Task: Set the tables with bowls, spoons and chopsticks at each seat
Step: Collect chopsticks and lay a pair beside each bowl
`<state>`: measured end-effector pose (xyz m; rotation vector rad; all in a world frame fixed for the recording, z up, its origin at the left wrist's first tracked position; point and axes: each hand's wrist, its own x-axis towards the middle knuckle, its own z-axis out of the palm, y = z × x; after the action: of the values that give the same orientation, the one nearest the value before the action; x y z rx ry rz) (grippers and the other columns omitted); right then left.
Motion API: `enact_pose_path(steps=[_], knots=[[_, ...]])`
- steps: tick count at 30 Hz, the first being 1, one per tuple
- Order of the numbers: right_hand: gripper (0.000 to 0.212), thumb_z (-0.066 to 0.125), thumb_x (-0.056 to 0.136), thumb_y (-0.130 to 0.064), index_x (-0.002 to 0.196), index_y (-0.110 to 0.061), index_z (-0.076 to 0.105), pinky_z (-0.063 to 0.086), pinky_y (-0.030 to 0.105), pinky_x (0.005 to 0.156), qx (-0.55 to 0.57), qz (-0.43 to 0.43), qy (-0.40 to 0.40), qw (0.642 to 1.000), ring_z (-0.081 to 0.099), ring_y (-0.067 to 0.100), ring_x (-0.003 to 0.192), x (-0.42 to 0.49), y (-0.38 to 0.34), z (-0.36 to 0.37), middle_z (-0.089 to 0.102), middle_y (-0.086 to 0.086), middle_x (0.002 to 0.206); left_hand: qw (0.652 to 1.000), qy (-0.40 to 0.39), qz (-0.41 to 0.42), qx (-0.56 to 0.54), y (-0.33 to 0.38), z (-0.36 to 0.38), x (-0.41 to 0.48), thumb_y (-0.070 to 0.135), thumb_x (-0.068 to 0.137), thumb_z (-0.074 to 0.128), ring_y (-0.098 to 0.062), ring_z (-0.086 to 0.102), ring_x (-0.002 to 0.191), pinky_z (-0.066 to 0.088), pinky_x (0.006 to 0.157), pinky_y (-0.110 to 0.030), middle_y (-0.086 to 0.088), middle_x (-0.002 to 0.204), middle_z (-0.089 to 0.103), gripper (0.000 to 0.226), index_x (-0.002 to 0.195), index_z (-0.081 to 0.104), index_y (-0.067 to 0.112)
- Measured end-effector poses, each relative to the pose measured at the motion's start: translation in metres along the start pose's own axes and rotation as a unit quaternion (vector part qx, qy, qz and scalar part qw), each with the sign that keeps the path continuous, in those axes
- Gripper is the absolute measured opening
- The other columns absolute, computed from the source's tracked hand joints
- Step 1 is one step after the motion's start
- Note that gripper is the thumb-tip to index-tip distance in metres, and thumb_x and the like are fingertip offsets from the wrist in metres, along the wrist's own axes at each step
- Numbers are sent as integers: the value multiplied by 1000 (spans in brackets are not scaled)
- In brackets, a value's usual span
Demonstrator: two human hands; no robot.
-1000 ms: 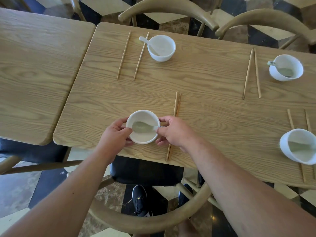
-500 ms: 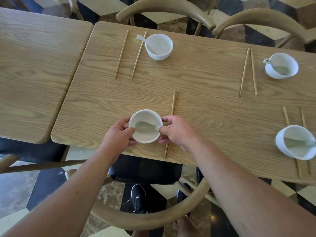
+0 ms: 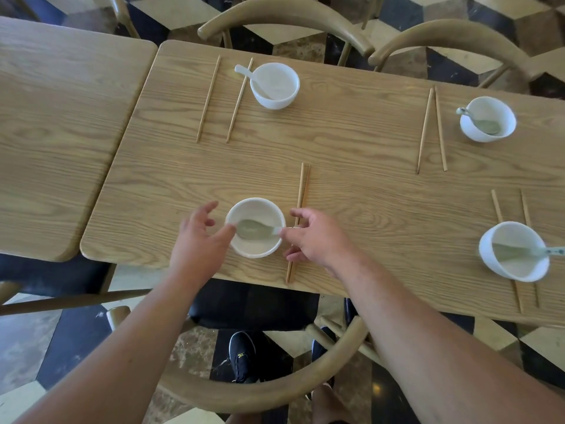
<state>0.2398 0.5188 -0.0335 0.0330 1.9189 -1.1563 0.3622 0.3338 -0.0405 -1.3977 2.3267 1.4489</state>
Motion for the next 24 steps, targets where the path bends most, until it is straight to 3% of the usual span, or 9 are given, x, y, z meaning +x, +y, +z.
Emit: enact_pose_path(steps=[2,5,8,11,14,18,21,24], knots=[[51,73,100,-28,147,-24,55,68,39,72,-37,-18,43,998,79,21,73,-12,4,-14,64,3,112,996,67,44,31,16,-4,-12,42,95,69,-10,62,87,45,80,-36,8,113,62,37,131,61,39],[11,65,104,-33,112,-26,68,59,29,54,-106,-71,138,982,64,7,57,-33,18,-44,68,-4,89,992,67,106,-12,52,5,-39,35,98,65,-13,63,72,47,66,-37,7,82,69,5,98,69,31],[19,63,103,-31,86,-25,69,38,18,46,-125,-91,199,968,51,0,45,-60,39,-84,61,-10,63,987,-13,162,-5,87,40,-72,33,100,67,-11,59,62,48,60,-32,6,65,66,21,80,69,26],[23,63,102,-32,81,-23,68,42,25,51,-116,-90,234,961,50,2,49,-91,60,-123,61,-2,60,977,-92,190,26,112,85,-101,39,99,67,-6,51,51,47,56,-33,14,55,59,31,72,67,25],[21,66,100,-30,81,-21,69,47,33,59,-81,-85,263,958,53,8,56,-115,86,-167,69,6,70,969,-148,180,83,131,135,-126,44,99,66,-12,64,56,57,58,-39,9,62,69,29,75,71,28],[18,65,100,-30,84,-22,69,48,30,56,-72,-117,290,947,57,13,56,-139,120,-237,67,3,67,963,-192,142,126,154,213,-154,43,101,66,-9,70,65,56,55,-29,6,72,75,18,87,74,35],[7,65,98,-27,92,-27,68,43,23,51,-74,-158,323,930,53,9,53,-152,146,-300,59,-6,61,974,-195,96,70,169,281,-171,34,101,68,-16,76,77,65,73,-42,6,88,76,6,103,73,34],[8,67,95,-30,101,-30,63,45,30,58,-64,-155,361,917,56,11,61,-157,174,-371,57,-7,68,986,-166,29,-7,184,338,-192,25,101,68,-25,77,87,66,83,-50,5,108,72,33,134,64,25]])
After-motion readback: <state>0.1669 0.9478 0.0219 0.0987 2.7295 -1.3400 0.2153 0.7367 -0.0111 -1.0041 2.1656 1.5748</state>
